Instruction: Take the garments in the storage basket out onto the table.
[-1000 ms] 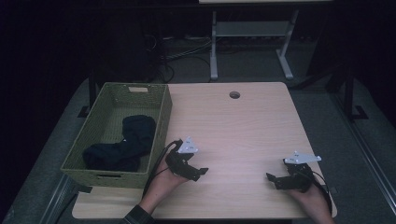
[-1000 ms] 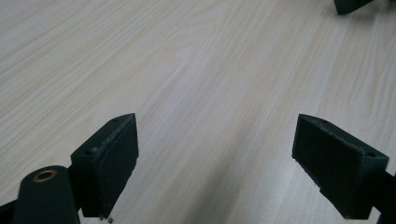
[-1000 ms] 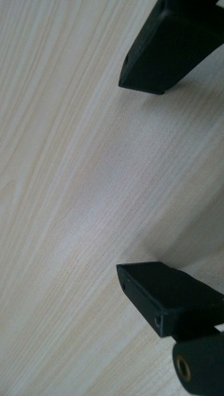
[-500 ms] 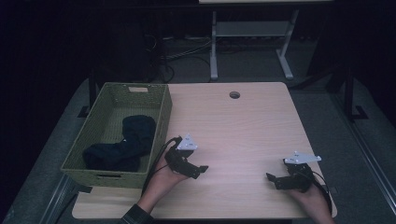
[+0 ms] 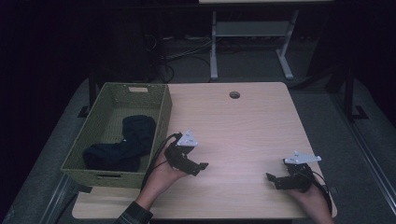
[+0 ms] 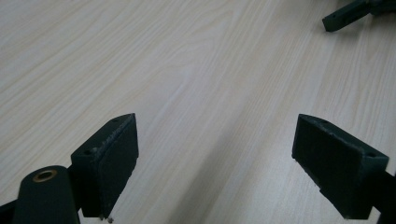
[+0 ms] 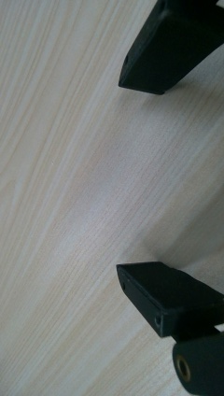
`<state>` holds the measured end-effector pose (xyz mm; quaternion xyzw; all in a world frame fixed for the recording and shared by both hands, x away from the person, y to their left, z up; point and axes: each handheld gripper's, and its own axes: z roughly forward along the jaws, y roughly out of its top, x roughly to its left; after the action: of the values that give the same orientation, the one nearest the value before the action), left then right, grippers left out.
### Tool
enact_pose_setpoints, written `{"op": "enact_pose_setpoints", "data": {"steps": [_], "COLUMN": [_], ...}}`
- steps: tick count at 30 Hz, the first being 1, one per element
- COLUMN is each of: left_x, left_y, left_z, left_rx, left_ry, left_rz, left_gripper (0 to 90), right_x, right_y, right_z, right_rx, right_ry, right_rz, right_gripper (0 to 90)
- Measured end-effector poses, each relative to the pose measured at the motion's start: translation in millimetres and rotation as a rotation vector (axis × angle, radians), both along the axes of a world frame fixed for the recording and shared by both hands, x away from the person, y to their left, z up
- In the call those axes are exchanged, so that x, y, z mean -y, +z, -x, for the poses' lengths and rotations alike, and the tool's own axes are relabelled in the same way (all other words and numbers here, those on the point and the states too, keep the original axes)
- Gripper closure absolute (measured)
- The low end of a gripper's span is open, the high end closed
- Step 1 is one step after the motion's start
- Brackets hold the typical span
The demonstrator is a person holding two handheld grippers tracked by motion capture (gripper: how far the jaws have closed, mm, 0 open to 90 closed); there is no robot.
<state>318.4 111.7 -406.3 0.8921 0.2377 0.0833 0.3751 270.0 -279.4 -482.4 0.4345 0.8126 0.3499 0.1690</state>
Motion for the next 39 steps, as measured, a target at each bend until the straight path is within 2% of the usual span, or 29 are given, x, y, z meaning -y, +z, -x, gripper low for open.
{"op": "enact_pose_setpoints", "data": {"steps": [7, 11, 12, 15, 20, 26, 29, 31, 32, 39], "left_x": [0.7, -0.7, -0.5, -0.3, 0.2, 1.9, 2.5, 2.2, 1.0, -2.4], "left_y": [6.6, 10.4, 11.3, 12.4, 13.4, 16.3, 18.3, 18.5, 19.7, 27.3], "left_z": [-3.6, -6.4, -7.4, -8.7, -12.8, -17.2, -20.0, -20.5, -21.8, -21.9], "left_rx": [0.000, -0.002, -0.006, -0.008, -0.037, -0.039, -0.047, -0.054, -0.063, -0.063], "left_ry": [-0.014, -0.019, -0.025, -0.035, -0.055, -0.076, -0.102, -0.102, -0.103, -0.107], "left_rz": [0.000, 0.011, 0.028, 0.022, 0.032, 0.018, 0.018, 0.024, 0.013, 0.010], "left_gripper": [14.3, 14.3, 14.3, 14.3, 14.3, 14.9, 14.9, 14.9, 14.9, 14.9], "right_x": [0.0, -0.1, 0.0, 0.0, -0.3, -0.3, -0.2, -0.1, -0.1, -0.1], "right_y": [0.0, 0.0, 0.0, 0.0, 0.0, 0.0, 0.0, 0.0, 0.0, -0.1], "right_z": [0.0, 0.0, 0.0, 0.0, 0.1, 0.1, 0.1, 0.0, 0.0, -0.2], "right_rx": [0.000, 0.000, 0.000, 0.000, -0.003, -0.004, -0.002, 0.000, -0.001, 0.001], "right_ry": [0.000, -0.001, 0.001, 0.001, 0.005, 0.004, 0.006, 0.008, 0.008, 0.008], "right_rz": [0.000, -0.001, -0.001, -0.001, 0.000, -0.001, 0.000, 0.001, 0.001, 0.002], "right_gripper": [9.1, 9.1, 9.1, 9.1, 8.2, 8.2, 8.3, 8.2, 8.2, 8.2]}}
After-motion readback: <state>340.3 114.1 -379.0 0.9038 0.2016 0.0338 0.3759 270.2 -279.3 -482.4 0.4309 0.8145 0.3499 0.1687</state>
